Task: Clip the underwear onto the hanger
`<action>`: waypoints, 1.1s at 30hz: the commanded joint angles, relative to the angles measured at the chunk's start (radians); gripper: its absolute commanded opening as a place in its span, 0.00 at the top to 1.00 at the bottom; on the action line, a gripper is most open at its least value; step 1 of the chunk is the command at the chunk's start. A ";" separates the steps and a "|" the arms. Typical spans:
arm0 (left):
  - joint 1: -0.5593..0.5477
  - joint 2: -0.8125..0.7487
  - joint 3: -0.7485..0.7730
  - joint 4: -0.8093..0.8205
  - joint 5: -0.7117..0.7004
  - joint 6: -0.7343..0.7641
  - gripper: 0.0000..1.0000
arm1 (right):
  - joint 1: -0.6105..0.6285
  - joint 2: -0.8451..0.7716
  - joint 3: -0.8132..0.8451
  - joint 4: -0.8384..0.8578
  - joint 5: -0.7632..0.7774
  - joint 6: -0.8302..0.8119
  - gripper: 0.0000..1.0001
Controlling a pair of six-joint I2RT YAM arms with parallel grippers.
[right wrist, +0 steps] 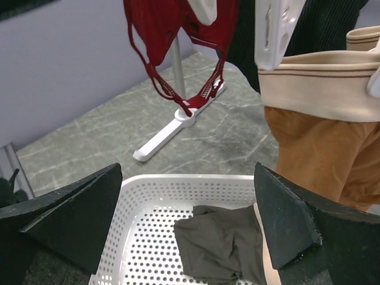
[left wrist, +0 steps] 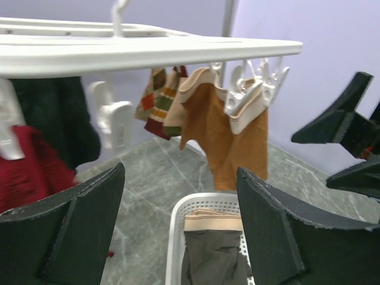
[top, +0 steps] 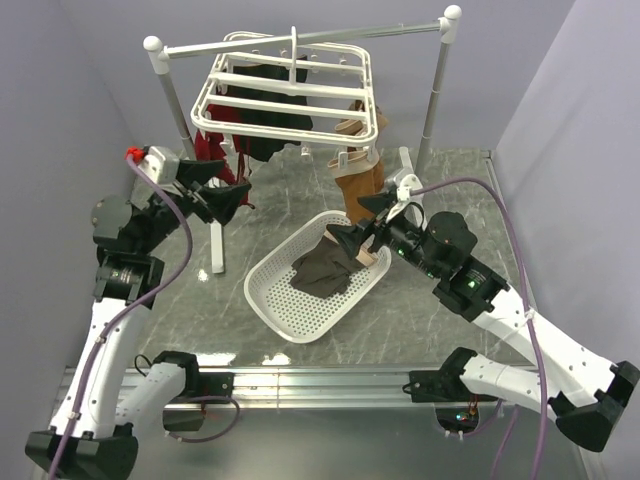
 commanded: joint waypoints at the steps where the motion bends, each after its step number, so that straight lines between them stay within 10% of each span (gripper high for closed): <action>1: -0.085 -0.010 -0.005 0.086 -0.054 0.072 0.19 | 0.013 0.010 0.067 0.083 0.100 0.034 0.02; 19: -0.901 0.244 -0.032 0.290 -0.770 0.288 0.27 | -0.162 -0.144 0.014 -0.167 0.263 0.360 0.02; 33: -0.925 0.431 0.099 0.502 -0.943 0.288 0.18 | -0.260 -0.139 0.083 -0.147 0.076 0.279 0.07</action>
